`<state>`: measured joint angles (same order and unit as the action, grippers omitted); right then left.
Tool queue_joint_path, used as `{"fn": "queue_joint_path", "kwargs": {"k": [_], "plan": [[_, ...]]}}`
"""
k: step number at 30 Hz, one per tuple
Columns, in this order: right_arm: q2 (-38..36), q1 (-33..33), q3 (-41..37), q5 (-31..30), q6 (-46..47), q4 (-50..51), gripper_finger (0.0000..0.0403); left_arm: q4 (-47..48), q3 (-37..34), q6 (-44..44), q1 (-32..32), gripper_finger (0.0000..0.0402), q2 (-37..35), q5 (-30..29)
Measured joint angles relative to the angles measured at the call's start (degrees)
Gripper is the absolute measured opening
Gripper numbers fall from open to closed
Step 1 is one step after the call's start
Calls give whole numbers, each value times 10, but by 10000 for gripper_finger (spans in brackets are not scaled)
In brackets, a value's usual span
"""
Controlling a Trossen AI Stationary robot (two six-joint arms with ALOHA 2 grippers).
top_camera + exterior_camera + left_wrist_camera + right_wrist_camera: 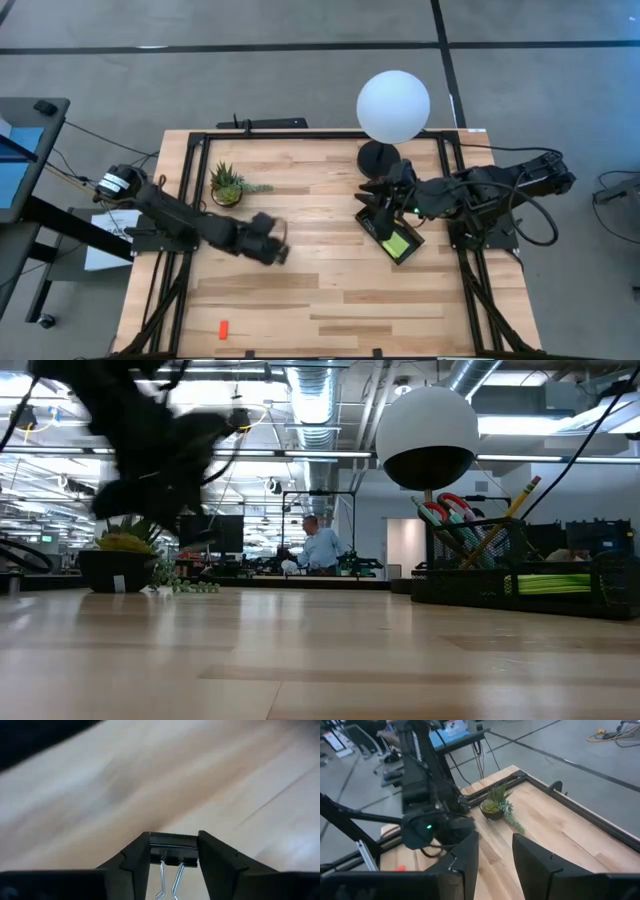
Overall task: Pick and place office supplies into organizer
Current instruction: Put the black binder clip into the black desk organizer
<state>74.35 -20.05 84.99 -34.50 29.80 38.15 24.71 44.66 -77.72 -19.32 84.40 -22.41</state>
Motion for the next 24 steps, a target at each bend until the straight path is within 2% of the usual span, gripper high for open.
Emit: {"fn": "queue_joint_path", "kwargs": {"k": [2, 6, 10, 12, 16, 22, 24], "plan": [[0, 0, 0, 0, 1, -10, 113, -108, 1, 61, 26, 127, 0, -44], [0, 0, 0, 0, 2, -14, 113, -365, 2, 219, 77, 127, 29, -94], [0, 0, 0, 0, 2, -16, 113, -564, 17, 319, 125, 134, 105, -66], [0, 0, 0, 0, 2, -23, 113, -594, 54, 347, 140, 133, 158, -30], [0, 0, 0, -14, 2, -63, 113, -584, 166, 410, 147, 129, 271, 32], [-2, -2, 0, -17, -1, -86, 113, -588, 361, 498, 142, 140, 400, 83], [-2, -7, 0, -14, -1, -86, 113, -558, 414, 517, 142, 140, 436, 85]]}}
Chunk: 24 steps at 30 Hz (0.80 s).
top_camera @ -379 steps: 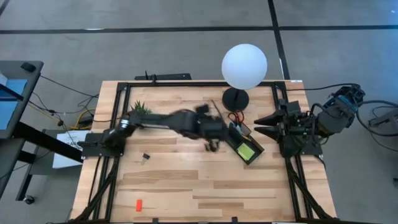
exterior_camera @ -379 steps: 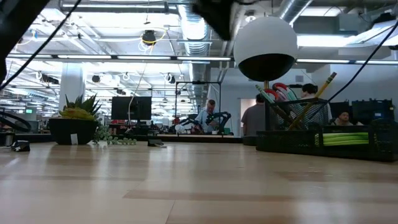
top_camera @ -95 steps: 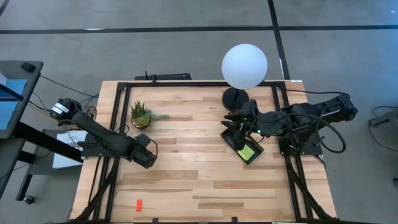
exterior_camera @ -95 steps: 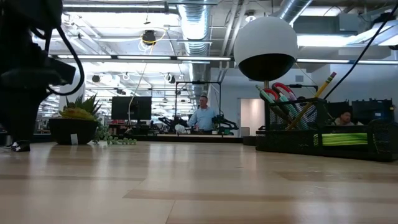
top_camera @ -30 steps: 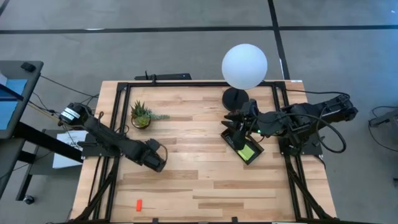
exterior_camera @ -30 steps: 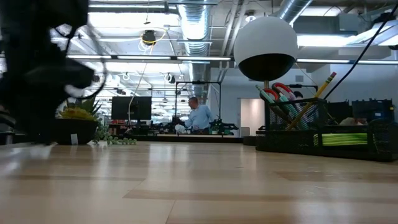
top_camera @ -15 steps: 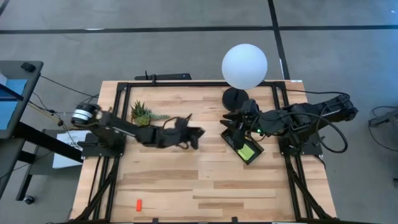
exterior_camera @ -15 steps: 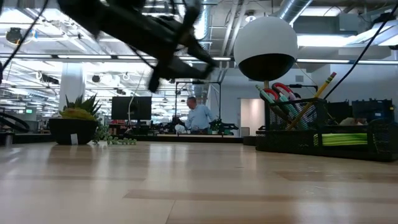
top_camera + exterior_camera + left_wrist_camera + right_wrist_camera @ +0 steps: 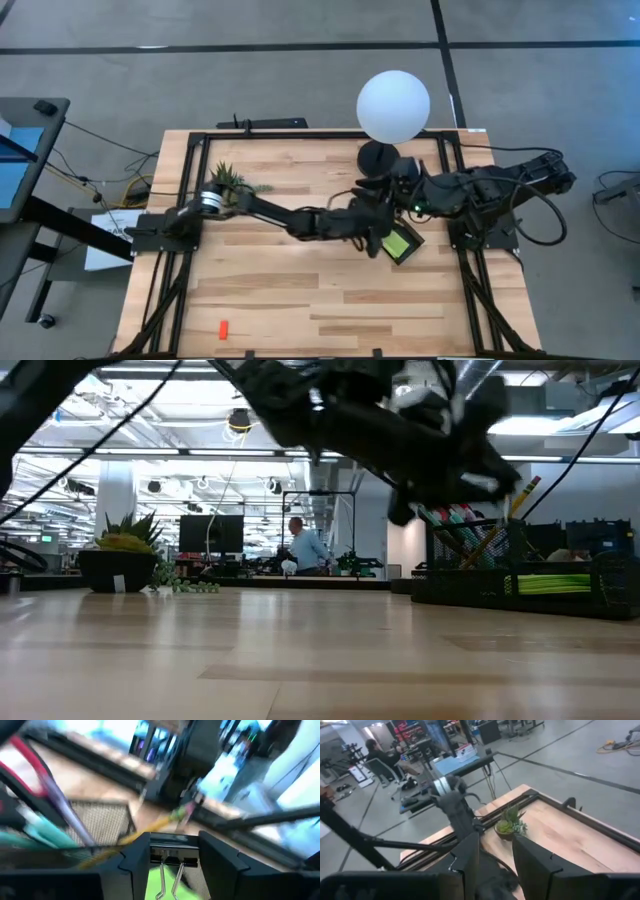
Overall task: Pick and place office supplies into organizer
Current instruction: Put the black binder clip into the black desk organizer
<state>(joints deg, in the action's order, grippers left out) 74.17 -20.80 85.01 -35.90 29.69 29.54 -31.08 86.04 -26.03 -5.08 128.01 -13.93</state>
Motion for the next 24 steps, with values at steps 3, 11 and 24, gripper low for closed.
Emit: {"fn": "queue_joint_path", "kwargs": {"k": [3, 11, 24], "plan": [[0, -12, 0, 1, -1, 1, 113, 76, 62, -3, 0, 136, 40, 4], [-12, -48, 0, -1, -12, 27, 113, 123, 91, 9, -7, 137, 61, -13], [-16, -58, 0, -2, -12, 70, 113, 239, 91, 68, -2, 137, 12, -70]]}}
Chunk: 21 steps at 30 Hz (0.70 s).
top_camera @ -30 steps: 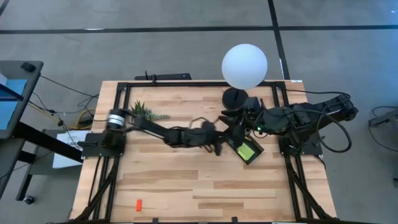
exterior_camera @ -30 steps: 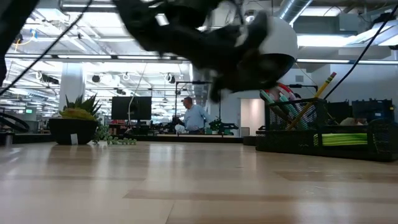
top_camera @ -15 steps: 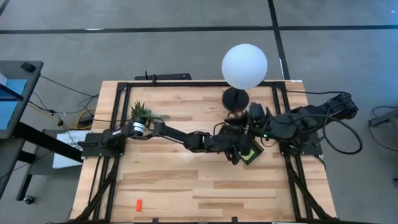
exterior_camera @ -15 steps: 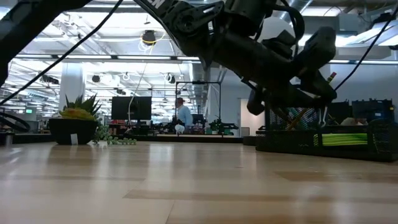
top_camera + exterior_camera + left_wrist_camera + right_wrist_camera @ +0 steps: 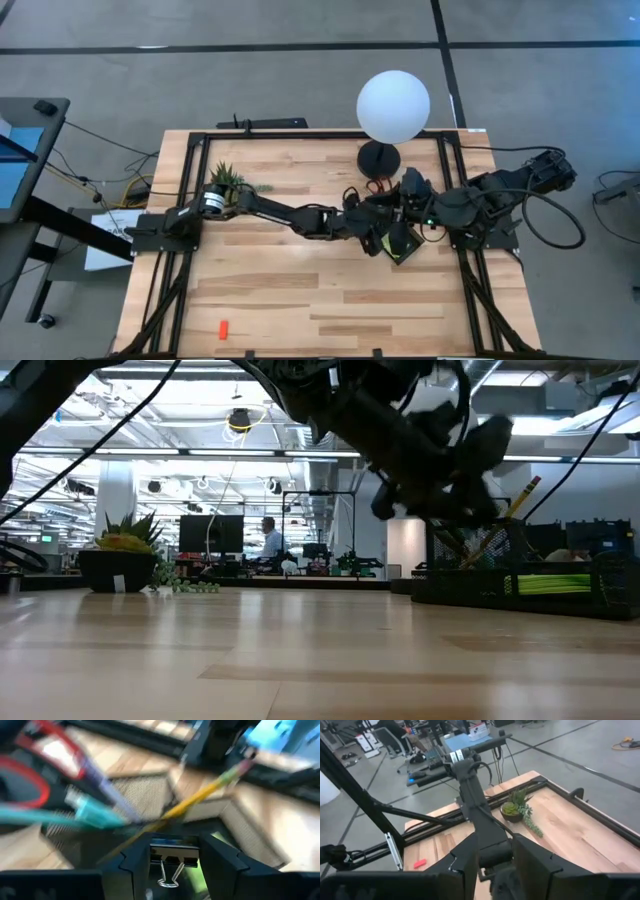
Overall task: Pick and place office supplies into organizer
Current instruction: Put the black binder clip into the black desk organizer, then put the orange eraser into the black desk organizer
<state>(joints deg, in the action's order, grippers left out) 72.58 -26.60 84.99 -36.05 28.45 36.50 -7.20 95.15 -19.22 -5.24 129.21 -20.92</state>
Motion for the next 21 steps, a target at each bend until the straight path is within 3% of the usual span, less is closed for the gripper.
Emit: {"fn": "queue_joint_path", "kwargs": {"k": [8, 21], "plan": [[0, 1, 0, -10, -15, -1, 113, 85, -1, 15, 11, 143, 2, -2], [0, 31, 0, -20, -15, -1, 113, 121, -1, -1, 28, 215, 2, 48]]}}
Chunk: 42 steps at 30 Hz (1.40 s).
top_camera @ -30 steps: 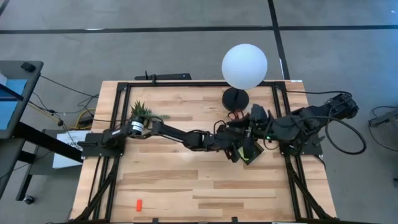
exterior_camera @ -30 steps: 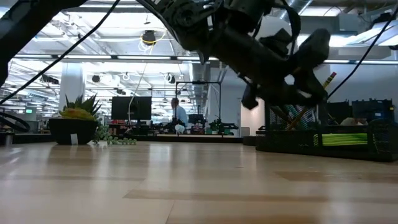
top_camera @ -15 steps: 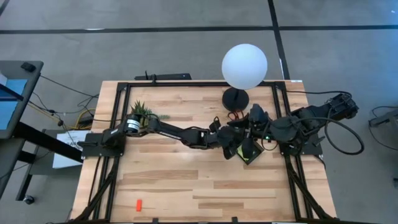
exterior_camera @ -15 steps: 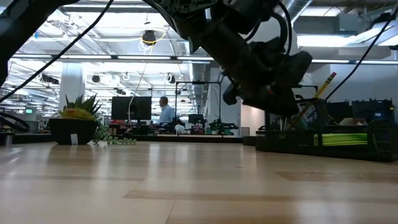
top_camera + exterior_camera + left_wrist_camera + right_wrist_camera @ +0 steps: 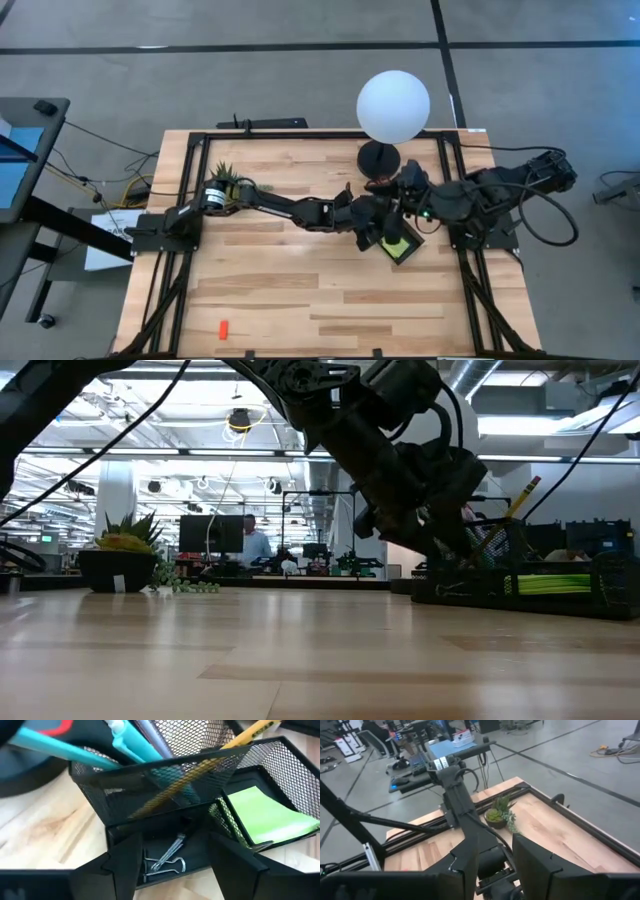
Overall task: Pick and place office supplies into organizer
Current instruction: Put the orange eraser into the black desk organizer
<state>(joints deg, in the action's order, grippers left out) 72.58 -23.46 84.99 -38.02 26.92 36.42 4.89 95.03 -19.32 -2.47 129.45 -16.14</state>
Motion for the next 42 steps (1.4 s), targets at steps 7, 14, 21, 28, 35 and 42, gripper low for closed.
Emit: {"fn": "queue_joint_path", "kwargs": {"k": [7, 14, 21, 28, 35, 42], "plan": [[-6, 11, -1, 2, 0, 2, 113, 110, 23, -8, -16, 205, -56, 18], [-23, 15, 0, 49, -14, 3, 113, 413, 88, -14, -23, 188, -145, 109], [-19, 4, 0, 126, -16, 24, 113, 704, 90, -121, -87, 185, -250, 76], [-22, 12, 0, 125, -44, 15, 113, 784, 64, -339, -243, 184, -348, 37], [-9, 47, -1, 132, -49, -15, 113, 808, -17, -744, -417, 184, -364, 47], [-10, 83, 0, 157, -49, -29, 113, 574, -121, -860, -501, 184, -363, 102]]}}
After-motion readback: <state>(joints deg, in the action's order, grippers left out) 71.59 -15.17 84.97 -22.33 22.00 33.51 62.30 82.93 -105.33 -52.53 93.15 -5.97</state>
